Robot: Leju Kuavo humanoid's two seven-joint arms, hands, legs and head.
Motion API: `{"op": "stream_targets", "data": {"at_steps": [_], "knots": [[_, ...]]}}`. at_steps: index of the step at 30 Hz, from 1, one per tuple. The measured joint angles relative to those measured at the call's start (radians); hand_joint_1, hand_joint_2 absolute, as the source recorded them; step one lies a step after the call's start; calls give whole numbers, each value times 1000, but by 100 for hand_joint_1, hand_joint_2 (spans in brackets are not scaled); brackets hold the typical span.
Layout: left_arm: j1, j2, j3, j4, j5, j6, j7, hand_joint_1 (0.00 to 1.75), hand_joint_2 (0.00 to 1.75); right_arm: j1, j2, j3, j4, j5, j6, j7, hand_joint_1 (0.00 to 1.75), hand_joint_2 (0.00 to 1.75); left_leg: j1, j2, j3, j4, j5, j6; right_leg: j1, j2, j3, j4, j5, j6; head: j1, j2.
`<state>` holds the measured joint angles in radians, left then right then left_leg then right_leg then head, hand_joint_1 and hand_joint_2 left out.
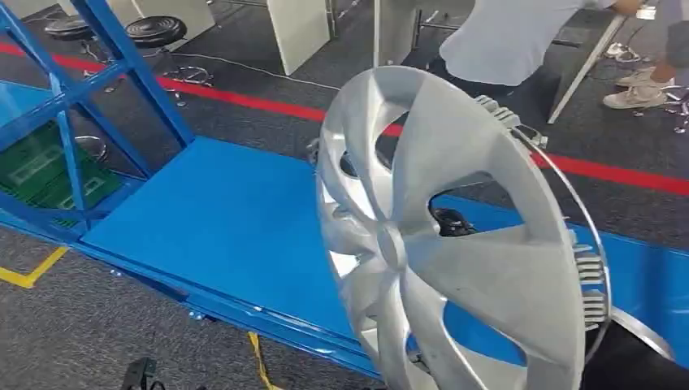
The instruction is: Take the parts from the cabinet and place them on the table.
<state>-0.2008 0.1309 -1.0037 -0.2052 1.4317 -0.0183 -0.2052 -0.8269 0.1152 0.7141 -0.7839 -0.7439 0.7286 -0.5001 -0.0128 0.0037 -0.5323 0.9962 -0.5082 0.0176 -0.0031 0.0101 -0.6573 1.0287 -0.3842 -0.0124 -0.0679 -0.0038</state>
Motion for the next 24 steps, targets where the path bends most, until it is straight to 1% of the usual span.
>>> {"op": "stream_targets", "data": {"at_steps": [1, 2, 3, 4, 5, 6, 7, 8, 9, 10, 11, 12, 13, 14, 15, 16, 17, 18, 19, 20, 21, 22, 23, 24], "knots": [[-1, -1, 0, 0, 0, 0, 0, 0, 175, -2, 0, 0, 0, 0, 1, 0, 175, 175, 0, 4, 1, -5, 6, -2, 5, 0, -2, 0, 2, 3, -2, 0], [-7, -1, 0, 0, 0, 0, 0, 0, 175, -4, 0, 0, 0, 0, 1, 0, 175, 175, -7, 0, -2, -8, 16, -7, 0, -2, -3, -4, 8, 9, -2, 0], [-7, -2, 0, 0, 0, 0, 0, 0, 175, -4, 1, 0, 0, 0, 1, 0, 175, 175, -7, 0, -4, -9, 19, -6, -2, -3, -1, -9, 14, 14, -6, 0], [-6, -2, 0, 0, 0, 0, 0, 0, 175, -4, 1, 0, 0, 0, 1, 0, 175, 175, -7, 0, -6, -16, 31, -4, -1, -3, 0, -16, 22, 20, -8, 0], [-3, -3, 1, 0, 0, 0, 0, 0, 175, -4, 0, 0, 0, 0, 1, 0, 175, 175, 8, 4, -5, -33, 50, -4, 2, -4, -8, -10, 19, 26, -7, 0], [-2, -3, 1, 0, 0, 0, 0, 0, 175, -5, 0, -1, 1, 0, 1, -1, 175, 175, 7, 5, -11, -38, 59, 0, 3, -4, -18, 14, -21, 30, -2, 0], [-2, -3, 1, 0, 0, 0, 0, 0, 175, -6, 0, -1, 1, 0, 1, -1, 175, 175, 7, 6, -19, -38, 68, 7, 2, -4, -43, 69, -79, 33, 5, 0], [-2, -4, 1, 0, 0, 0, 0, 0, 175, -5, 0, -1, 1, 0, 1, -1, 175, 175, 7, 6, -28, -38, 74, 7, 0, -4, -61, 148, -137, 37, 12, 0], [-2, -5, 1, 0, 0, 0, 0, 0, 175, -4, 0, -1, 2, 0, 1, -1, 175, 175, 7, 6, -38, -38, 82, 7, -2, -4, -77, 231, -180, 41, 16, 0], [-1, -5, 1, 0, 0, 0, 0, 0, 175, -3, 0, -1, 4, 0, 1, -1, 175, 175, 7, 6, -48, -37, 90, 6, -2, -4, -80, 278, -196, 44, 19, 0], [1, -6, 1, 0, 0, 0, 0, 0, 175, -2, 0, 0, 6, 0, 1, -1, 175, 175, 7, 6, -58, -37, 97, 5, -4, -4, -65, 282, -188, 46, 25, 0], [2, -7, 1, 0, 0, 0, 0, 0, 175, -1, 0, 0, 6, 0, 1, -1, 175, 175, 7, 6, -66, -36, 103, 3, -6, -5, -26, 241, -166, 46, 31, 0], [3, -8, 1, 0, 0, 0, 0, 0, 175, -1, 0, 0, 6, 0, 1, -1, 175, 175, 7, 5, -72, -35, 108, 0, -7, -5, 30, 165, -137, 45, 37, 0], [4, -9, 1, 0, 0, 0, 0, 0, 175, -3, 0, 0, 6, 0, 1, -1, 175, 175, 7, 5, -77, -34, 113, -4, -7, -5, 103, 56, -110, 42, 44, 0], [3, -9, 1, 0, 0, 0, 0, 0, 175, -5, 0, 0, 6, 0, 1, -1, 175, 175, 7, 5, -81, -33, 117, -10, -7, -4, 143, -25, -129, 35, 49, 0], [2, -10, 1, 0, 0, 0, 0, 0, 175, -6, 2, 0, 6, 0, 2, -1, 175, 175, 4, 5, -89, -31, 123, -16, -2, -1, 164, -38, -120, 25, 49, 0], [3, -10, 1, 0, 0, 0, 1, 0, 175, -5, 1, -1, 6, 0, 2, -2, 175, 175, 5, 5, -87, -32, 130, -22, 0, -1, 158, -37, -114, 19, 47, 0], [3, -10, 1, 0, 0, 0, 1, 0, 175, -6, 1, -1, 7, 0, 2, -2, 175, 175, 7, 4, -89, -32, 136, -27, 1, -1, 156, -39, -113, 16, 50, 0], [3, -10, 1, 0, 0, 0, 1, 0, 175, -5, 1, 0, 7, 0, 2, -2, 175, 175, 7, 3, -89, -35, 143, -33, 3, -1, 153, -40, -107, 8, 48, 0], [4, -7, 2, 0, 0, 0, 1, 0, 175, -7, 1, 0, 8, 0, 2, -2, 175, 175, 4, 1, -95, -33, 140, -39, -6, -3, 150, -51, -95, -3, 50, 0], [4, -8, 2, 0, 0, 0, 1, 0, 175, -8, 2, 0, 7, 0, 2, -2, 175, 175, 9, 0, -108, -9, 109, -47, -7, -5, 141, -53, -85, -9, 47, 0], [3, -9, 2, 0, 0, 0, 1, 0, 175, -9, 2, 0, 7, 0, 2, -3, 175, 175, 11, 0, -134, 47, 57, -53, -7, -7, 130, -53, -76, -17, 38, 0], [3, -10, 1, 0, 0, 0, 1, 0, 175, -8, 2, 0, 7, 0, 2, -3, 175, 175, 16, 0, -164, 122, 6, -58, -7, -8, 118, -53, -68, -20, 31, 0], [3, -10, 1, 0, 0, 0, 1, 0, 175, -6, 2, 0, 8, 0, 2, -3, 175, 175, 20, 0, -193, 205, -38, -63, -7, -8, 106, -53, -60, -19, 29, 0]]}}
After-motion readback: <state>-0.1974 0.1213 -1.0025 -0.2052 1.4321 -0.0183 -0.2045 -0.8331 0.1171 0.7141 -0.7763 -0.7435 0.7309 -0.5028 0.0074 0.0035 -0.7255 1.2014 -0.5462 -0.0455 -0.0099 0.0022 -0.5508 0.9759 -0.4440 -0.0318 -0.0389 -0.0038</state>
